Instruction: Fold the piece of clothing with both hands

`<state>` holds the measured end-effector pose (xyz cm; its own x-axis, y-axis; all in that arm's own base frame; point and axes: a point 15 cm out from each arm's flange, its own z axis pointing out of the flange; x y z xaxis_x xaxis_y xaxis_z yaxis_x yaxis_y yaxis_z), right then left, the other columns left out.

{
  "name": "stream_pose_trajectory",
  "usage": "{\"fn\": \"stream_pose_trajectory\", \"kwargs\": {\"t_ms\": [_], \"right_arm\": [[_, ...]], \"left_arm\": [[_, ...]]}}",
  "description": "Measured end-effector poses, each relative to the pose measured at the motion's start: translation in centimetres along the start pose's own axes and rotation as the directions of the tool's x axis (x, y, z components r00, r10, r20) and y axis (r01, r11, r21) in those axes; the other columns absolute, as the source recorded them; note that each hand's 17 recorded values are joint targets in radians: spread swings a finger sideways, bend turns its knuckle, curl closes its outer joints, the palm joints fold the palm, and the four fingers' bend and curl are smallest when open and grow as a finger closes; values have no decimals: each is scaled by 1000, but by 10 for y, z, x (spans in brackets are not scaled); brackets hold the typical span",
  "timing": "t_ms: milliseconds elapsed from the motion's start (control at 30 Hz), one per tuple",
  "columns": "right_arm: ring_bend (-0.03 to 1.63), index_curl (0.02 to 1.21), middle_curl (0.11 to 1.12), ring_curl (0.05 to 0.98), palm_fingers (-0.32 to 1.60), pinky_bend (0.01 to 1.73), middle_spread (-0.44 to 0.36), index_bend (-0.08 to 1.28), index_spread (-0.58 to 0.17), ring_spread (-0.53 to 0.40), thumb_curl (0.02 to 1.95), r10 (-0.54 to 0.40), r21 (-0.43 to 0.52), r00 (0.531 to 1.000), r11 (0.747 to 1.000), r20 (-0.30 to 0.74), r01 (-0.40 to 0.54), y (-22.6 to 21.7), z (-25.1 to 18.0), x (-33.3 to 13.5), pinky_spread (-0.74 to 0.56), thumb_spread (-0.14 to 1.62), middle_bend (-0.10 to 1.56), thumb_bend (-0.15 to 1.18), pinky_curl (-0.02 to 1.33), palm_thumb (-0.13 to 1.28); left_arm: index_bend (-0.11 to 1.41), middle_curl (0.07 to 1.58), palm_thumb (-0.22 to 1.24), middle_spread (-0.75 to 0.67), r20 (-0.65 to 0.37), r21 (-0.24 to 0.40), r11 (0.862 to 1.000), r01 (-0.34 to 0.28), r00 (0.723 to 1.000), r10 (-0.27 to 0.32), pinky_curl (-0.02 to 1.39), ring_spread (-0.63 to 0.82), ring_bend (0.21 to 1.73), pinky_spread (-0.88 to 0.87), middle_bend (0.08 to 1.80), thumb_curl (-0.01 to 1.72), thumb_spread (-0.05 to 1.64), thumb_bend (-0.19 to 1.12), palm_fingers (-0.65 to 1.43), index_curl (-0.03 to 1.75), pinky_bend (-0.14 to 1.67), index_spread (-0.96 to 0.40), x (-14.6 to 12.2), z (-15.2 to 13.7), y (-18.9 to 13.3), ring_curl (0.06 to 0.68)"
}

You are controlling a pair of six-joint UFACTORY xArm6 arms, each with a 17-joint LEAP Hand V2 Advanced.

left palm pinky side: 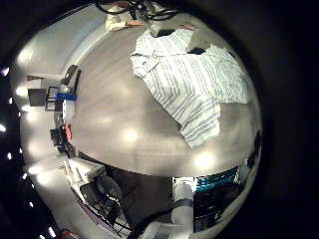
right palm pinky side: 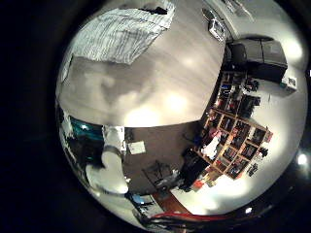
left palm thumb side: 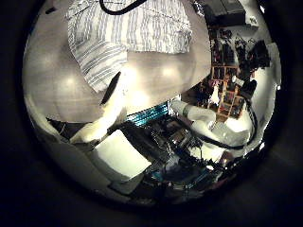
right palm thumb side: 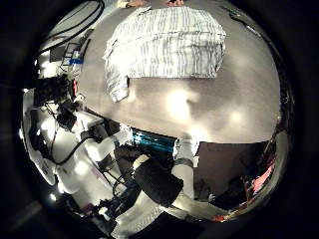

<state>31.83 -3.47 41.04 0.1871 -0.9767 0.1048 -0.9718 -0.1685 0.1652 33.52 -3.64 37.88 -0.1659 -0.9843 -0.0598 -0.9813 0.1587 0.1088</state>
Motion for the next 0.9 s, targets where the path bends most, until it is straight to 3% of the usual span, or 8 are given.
{"fn": "stream_pose_trajectory", "kwargs": {"t_ms": [333,500,633,767,900], "right_arm": [[674,240,368,207,179,700,-17,153,-366,71,258,-1,-29,1000,1000,6,1,-4,8,0,415,1219,351,-17,279,239],[681,247,368,208,190,696,-24,152,-365,67,260,21,-32,1000,999,12,-21,-2,10,6,414,1225,358,-15,269,248],[684,253,367,209,195,694,-28,156,-367,61,259,47,-49,999,998,18,-46,-4,16,12,414,1227,358,-15,262,256],[684,256,365,209,196,694,-27,155,-369,57,256,59,-77,998,995,27,-57,-8,24,15,414,1228,357,-16,255,260],[680,258,364,208,195,698,-27,155,-370,59,253,57,-88,998,995,29,-54,-6,28,14,414,1229,356,-16,250,261]], "left_arm": [[186,347,469,138,4,-41,999,-3,1000,4,356,239,618,345,185,345,1112,-22,302,422,256,-88,0,12,6,181],[179,345,456,151,17,-53,997,-49,999,50,358,255,620,346,179,343,1112,-26,274,420,261,-82,-8,37,-13,183],[163,327,371,207,8,-74,994,-75,997,76,372,300,631,374,156,326,1087,-44,169,405,308,-53,-13,77,-25,191],[140,306,260,284,3,-57,993,-99,995,99,387,383,635,416,161,309,1006,-56,57,376,377,-20,-12,119,-45,197],[134,294,175,367,-13,-103,986,-130,991,130,389,450,645,458,180,305,918,-53,-9,346,418,13,-5,167,-48,197]]}}
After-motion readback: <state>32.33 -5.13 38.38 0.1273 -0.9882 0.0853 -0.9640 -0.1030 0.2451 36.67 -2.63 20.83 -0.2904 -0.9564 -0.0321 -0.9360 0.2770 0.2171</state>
